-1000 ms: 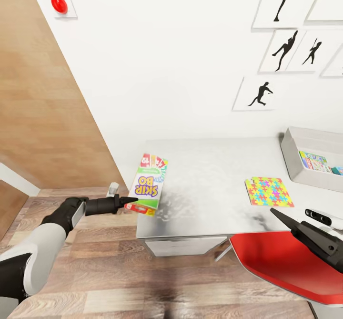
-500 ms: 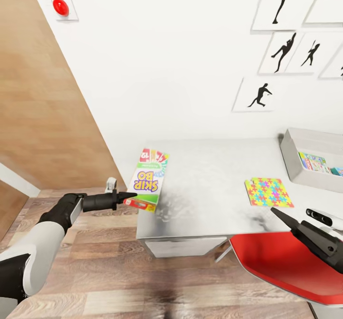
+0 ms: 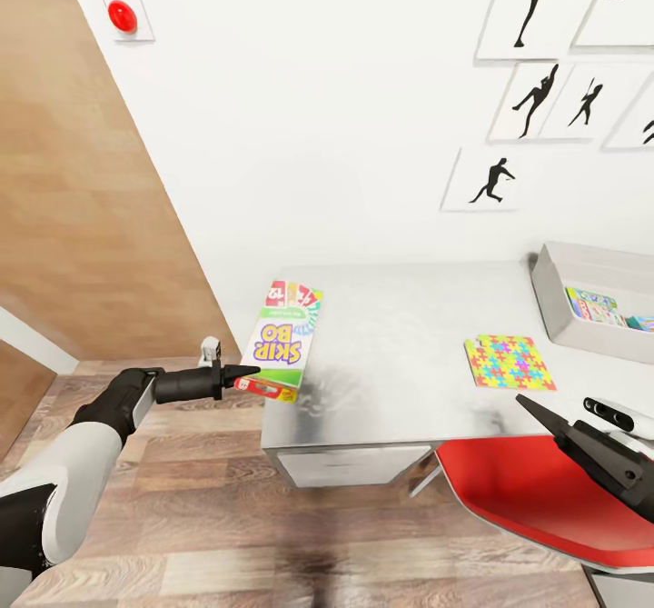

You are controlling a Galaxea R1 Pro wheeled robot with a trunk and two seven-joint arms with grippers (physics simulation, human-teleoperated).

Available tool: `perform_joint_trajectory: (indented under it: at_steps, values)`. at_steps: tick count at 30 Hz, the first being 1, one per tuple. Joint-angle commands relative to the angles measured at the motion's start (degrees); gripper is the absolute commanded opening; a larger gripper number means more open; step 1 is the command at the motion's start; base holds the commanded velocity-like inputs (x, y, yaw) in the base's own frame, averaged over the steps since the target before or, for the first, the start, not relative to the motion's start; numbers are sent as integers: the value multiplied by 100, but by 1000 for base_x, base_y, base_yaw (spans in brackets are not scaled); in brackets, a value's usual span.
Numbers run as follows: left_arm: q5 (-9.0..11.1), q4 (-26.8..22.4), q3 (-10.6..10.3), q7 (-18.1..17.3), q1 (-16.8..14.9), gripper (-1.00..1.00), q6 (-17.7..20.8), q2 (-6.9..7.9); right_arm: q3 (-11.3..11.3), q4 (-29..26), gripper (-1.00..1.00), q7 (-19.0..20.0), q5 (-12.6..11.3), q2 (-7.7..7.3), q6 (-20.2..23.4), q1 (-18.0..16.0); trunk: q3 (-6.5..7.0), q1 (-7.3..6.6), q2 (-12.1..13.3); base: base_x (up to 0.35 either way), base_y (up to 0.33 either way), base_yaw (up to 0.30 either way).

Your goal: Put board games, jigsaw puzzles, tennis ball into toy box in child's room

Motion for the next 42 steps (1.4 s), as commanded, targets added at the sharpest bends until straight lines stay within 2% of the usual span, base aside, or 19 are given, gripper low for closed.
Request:
perform_joint_trajectory:
  at_steps: [1, 7, 12, 16, 20, 23, 31, 34, 37, 42]
  values:
    - [-56, -1, 34, -41, -5, -100, 60, -4, -1, -1, 100, 7, -19, 1, 51, -3, -1, 3, -9, 0, 0, 0]
    - [-56, 0, 28, -43, -5, -100, 60, 29, -1, -1, 100, 16, -19, 4, -28, -3, 51, 3, -9, 0, 0, 0]
    - [-58, 0, 20, -45, 23, -100, 42, 140, -1, -1, 100, 41, -19, -2, -282, 2, 98, 3, -9, 0, 0, 0]
    - [-62, 0, 11, -64, 70, -100, 17, 164, -3, -1, 100, 60, -19, 0, -343, 48, 137, 3, -9, 0, 0, 0]
    - [-64, -2, 8, -320, 217, -100, -37, 184, -1, -2, 100, 67, -14, 3, -362, 104, 175, 3, -9, 0, 0, 0]
    - [-64, -88, 18, -692, 345, -100, -245, 196, -9, -8, 100, 67, -11, 38, -378, 156, 203, 3, -9, 0, 0, 0]
    - [-52, -376, 32, -692, 386, -100, -321, 236, -175, -12, 100, 36, -19, 72, -347, 327, 280, 3, -9, 0, 0, 0]
    - [-39, -457, 44, -692, 378, -100, -199, 269, -201, -16, 100, 87, -13, 69, -367, 530, 308, 3, -9, 0, 0, 0]
    - [-27, -700, 28, -692, 376, -100, 168, 314, -308, -18, 100, 394, -11, 71, -377, 676, 337, 3, -9, 0, 0, 0]
    - [-13, -901, 7, -692, 417, -100, 467, 312, -389, -18, 100, 702, 8, 64, -386, 828, 385, 3, -9, 0, 0, 0]
